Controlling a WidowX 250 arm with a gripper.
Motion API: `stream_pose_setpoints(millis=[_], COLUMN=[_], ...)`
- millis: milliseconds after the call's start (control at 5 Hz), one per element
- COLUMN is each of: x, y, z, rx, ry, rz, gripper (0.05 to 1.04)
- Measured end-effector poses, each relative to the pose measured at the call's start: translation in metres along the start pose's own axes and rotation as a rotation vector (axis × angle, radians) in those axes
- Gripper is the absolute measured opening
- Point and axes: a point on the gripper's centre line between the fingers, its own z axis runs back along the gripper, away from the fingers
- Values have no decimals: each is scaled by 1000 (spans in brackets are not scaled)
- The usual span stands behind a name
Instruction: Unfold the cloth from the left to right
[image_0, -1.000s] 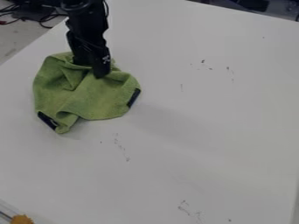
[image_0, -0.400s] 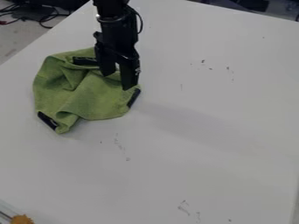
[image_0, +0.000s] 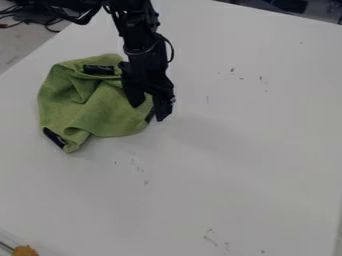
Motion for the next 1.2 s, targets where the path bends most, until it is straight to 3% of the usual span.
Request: stream_pose_setpoints(millis=[400, 800, 1000, 1200], x=[4, 4, 1, -8], y=[8, 15, 15, 9], z=[-12, -15, -13, -3], rx=[-5, -2, 1, 30], ry=[-31, -35, -15, 50], rz=[51, 64, 45, 27], gripper=[950, 386, 200, 94])
